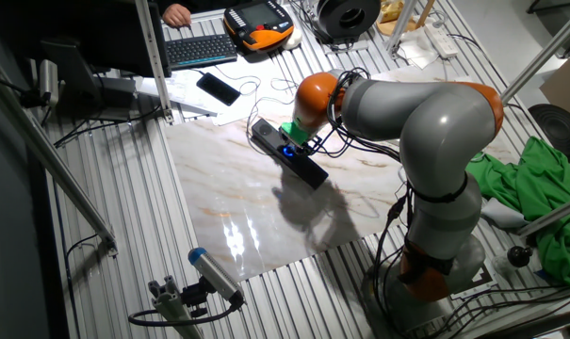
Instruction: Turn the knob to increase the volume of the speaker
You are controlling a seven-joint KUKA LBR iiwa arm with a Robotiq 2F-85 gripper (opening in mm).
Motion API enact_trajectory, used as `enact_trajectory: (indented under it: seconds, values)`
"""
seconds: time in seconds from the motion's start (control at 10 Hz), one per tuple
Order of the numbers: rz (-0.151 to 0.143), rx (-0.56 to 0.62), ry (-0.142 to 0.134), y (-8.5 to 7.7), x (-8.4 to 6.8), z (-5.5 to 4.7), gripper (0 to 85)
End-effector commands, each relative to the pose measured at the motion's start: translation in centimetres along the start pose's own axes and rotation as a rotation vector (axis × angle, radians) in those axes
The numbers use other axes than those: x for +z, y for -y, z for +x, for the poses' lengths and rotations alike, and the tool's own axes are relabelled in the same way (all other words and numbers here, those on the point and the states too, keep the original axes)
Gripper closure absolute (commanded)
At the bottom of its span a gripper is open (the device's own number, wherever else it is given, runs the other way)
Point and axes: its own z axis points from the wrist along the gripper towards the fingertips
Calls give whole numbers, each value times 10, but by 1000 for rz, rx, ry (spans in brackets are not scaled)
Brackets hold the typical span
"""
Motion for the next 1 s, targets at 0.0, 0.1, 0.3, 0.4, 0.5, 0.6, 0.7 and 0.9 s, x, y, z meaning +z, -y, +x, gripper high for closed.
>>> enact_trajectory:
  seconds: [0.0,0.1,0.3,0.4,0.5,0.6,0.7,0.9]
  values:
    - [3,0,0,0,0,0,510]
    - [8,-1,1,0,0,0,510]
    - [13,-13,-2,0,-1,0,510]
    - [16,-41,-13,-1,-3,0,510]
    - [21,-87,-33,-2,-8,0,510]
    - [27,-143,-59,-2,-14,0,510]
    - [26,-241,-84,-2,-20,1,340]
    - [18,-421,-101,-2,-29,1,510]
